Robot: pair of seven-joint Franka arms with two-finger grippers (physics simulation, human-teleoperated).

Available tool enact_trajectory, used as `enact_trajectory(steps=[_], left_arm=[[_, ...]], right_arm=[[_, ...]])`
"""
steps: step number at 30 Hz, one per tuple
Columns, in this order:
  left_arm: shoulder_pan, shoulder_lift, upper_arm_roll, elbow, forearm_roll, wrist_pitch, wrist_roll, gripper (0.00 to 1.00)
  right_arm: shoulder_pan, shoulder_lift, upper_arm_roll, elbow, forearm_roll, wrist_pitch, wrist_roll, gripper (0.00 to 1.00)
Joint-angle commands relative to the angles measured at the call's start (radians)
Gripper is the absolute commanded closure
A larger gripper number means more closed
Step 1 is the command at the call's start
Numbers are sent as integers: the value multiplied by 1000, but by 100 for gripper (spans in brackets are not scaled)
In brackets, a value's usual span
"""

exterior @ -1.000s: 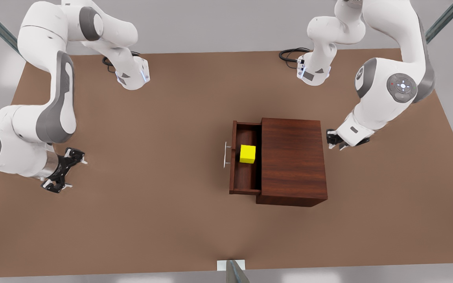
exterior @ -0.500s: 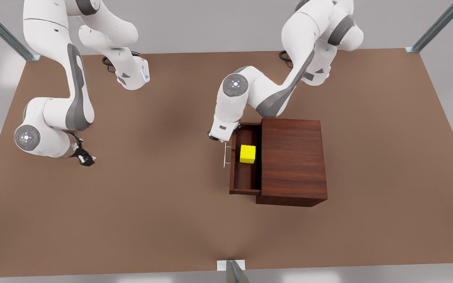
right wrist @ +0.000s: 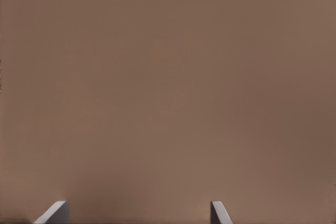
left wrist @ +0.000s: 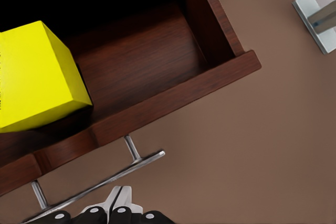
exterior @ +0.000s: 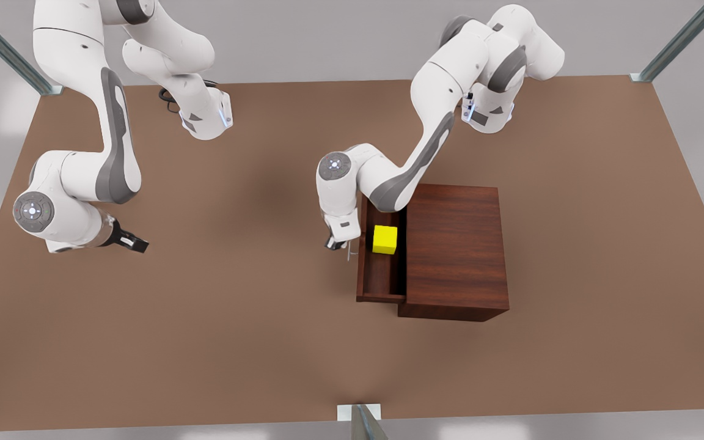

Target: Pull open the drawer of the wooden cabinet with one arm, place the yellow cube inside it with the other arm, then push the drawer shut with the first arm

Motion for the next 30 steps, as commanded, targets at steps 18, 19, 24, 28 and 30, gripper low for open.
enact_trajectory(steps=[18, 19, 24, 28, 30], left_arm=[[69, -32, 7, -49, -49, -145, -258, 100], [70, -32, 7, -52, -49, -145, -256, 100], [93, -36, 7, -52, -82, -183, -206, 100], [99, -35, 7, -54, -87, -200, -178, 100], [108, -36, 5, -54, -87, -208, -169, 100]], right_arm=[[0, 2, 0, 7, 0, 2, -348, 0], [0, 2, 0, 7, 2, 2, -349, 0], [0, 2, 0, 7, 2, 2, -349, 0], [-1, 2, 0, 10, 2, 2, -349, 0], [-3, 4, 0, 13, 2, 2, -349, 0]])
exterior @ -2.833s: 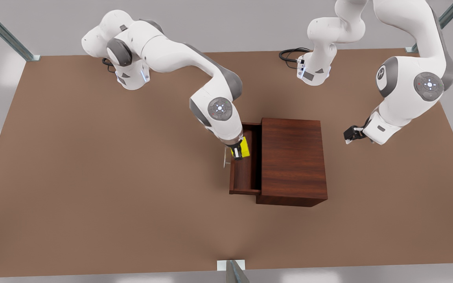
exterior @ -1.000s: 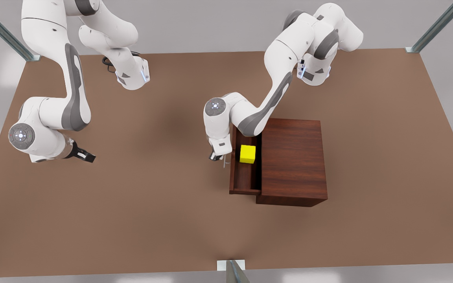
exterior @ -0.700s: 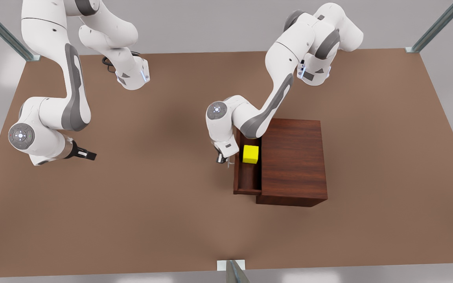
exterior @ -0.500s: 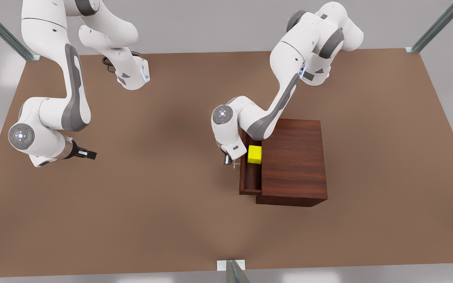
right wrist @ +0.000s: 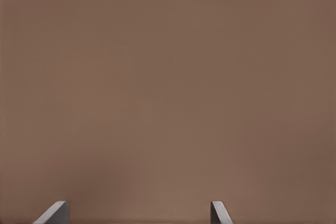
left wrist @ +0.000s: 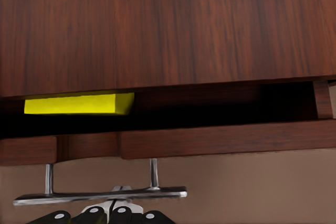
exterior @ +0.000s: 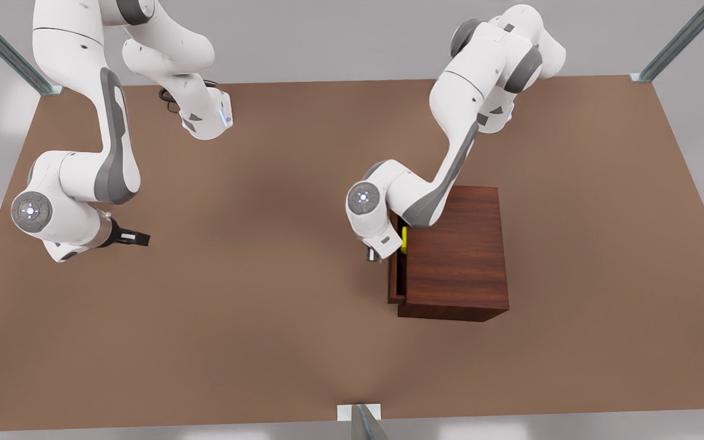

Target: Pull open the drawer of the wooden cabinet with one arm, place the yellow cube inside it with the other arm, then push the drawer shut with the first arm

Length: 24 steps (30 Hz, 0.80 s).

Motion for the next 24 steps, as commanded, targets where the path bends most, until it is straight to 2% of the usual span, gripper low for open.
enact_trajectory(steps=[1, 21, 24], left_arm=[[7, -2, 0, 2, -5, -37, 50, 100], [48, -12, 1, 5, -27, -153, 162, 100], [102, -58, 4, 102, -136, -113, 159, 100]], right_arm=[[-4, -1, 0, 2, 1, 0, -67, 0], [-4, 4, 1, 9, 1, 0, -65, 0], [-4, 4, 1, 9, 1, 0, -65, 0]])
